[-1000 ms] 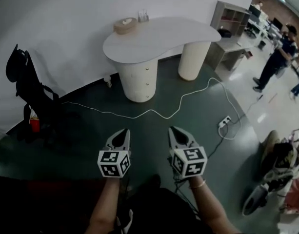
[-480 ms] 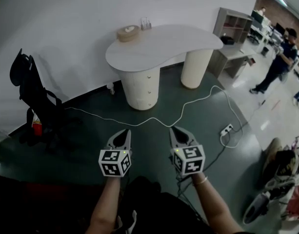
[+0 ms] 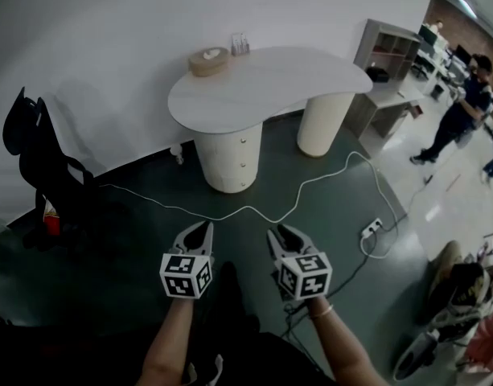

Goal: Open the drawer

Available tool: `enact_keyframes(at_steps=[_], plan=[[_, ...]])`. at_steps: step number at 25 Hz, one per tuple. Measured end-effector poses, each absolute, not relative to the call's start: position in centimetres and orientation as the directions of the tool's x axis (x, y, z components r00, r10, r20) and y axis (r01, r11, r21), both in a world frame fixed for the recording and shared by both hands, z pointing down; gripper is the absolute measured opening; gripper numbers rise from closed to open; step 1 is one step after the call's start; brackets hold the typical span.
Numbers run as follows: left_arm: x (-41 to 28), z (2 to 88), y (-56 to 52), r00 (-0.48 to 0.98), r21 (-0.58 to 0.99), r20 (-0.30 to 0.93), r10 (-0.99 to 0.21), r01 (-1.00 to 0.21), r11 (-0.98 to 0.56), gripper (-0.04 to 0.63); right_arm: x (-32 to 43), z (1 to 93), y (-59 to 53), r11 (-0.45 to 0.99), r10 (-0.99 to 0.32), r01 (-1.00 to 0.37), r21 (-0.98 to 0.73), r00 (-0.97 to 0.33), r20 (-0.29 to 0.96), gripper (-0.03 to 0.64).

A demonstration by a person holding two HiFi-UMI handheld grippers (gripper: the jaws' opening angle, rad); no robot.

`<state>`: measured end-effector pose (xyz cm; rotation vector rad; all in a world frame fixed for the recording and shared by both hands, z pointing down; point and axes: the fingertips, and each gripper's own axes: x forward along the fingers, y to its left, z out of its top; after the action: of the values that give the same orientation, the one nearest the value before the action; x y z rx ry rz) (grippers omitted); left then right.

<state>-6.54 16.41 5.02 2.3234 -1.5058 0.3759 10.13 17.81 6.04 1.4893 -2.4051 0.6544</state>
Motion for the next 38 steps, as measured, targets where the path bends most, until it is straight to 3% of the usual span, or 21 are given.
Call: enact_keyframes(at_steps=[10,21,38], plan=[[-9.1,7.8,4.6,0.427,0.189,0.433,-0.794,-0.904,-0.383,0.003,7.2,9.3,5.3,0.372,-0.735,-0.879,-0.297,-0.475,0.483,0.152],[-10.1,13.2,-5.4,0.457,0.241,0.48,-0.748,-0.889,-0.389,0.003,4.9,15.2,-6.4,0.335,-0.711,-0.893,-0.3,-0.449,0.542,0.16],[-9.0,32.4,-11.9,0.435,0.229,0.486,-0.758,-0.9,-0.37,0.003,4.2,38.4,-14.4,0.375,-0.636,-0.879,-0.293,-0.474,0.609,0.202]])
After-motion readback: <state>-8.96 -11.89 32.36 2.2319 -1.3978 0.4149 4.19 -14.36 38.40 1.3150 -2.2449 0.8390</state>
